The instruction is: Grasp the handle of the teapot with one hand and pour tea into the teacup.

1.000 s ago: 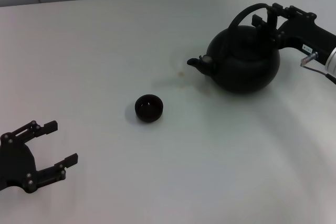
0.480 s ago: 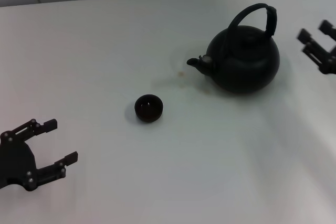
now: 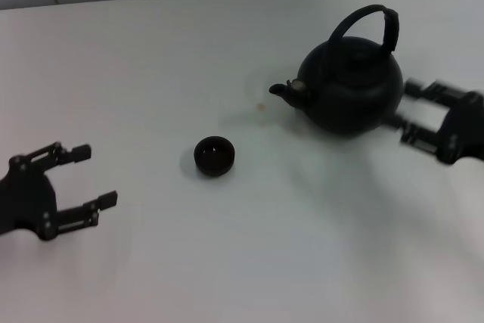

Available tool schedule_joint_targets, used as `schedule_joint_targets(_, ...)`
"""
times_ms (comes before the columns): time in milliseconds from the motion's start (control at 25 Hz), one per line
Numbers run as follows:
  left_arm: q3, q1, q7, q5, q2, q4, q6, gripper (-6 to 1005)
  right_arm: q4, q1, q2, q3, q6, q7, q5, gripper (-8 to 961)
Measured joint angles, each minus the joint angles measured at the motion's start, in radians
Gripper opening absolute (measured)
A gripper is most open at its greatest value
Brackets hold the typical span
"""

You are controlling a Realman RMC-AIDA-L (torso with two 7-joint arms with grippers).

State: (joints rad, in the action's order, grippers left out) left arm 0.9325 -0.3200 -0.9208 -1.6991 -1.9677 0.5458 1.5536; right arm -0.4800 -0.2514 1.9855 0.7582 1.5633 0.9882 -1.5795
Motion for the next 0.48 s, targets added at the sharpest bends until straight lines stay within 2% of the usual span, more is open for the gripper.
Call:
schedule_joint_targets(80, -0.005, -0.051, -0.067, -0.065, 0.016, 0.000, -0.006, 809, -0.035, -0.047, -0.022, -0.002, 0.018, 0.080, -0.138, 614)
schedule_joint_targets(160, -0.006, -0.081, -0.102, -0.099, 0.025, 0.001, -0.008, 809, -0.075, -0.094, -0.034, 0.000, 0.025, 0.146, -0.273, 614)
schedule_joint_targets(320, -0.008, -0.149, -0.221, -0.221, 0.044, 0.015, -0.017, 809, -0.168, -0.160, -0.032, -0.010, 0.027, 0.228, -0.459, 614)
schedule_joint_targets(480, -0.009, -0.172, -0.276, -0.264, 0.047, 0.037, -0.033, 809, -0.225, -0.175, -0.019, -0.003, 0.025, 0.235, -0.488, 614)
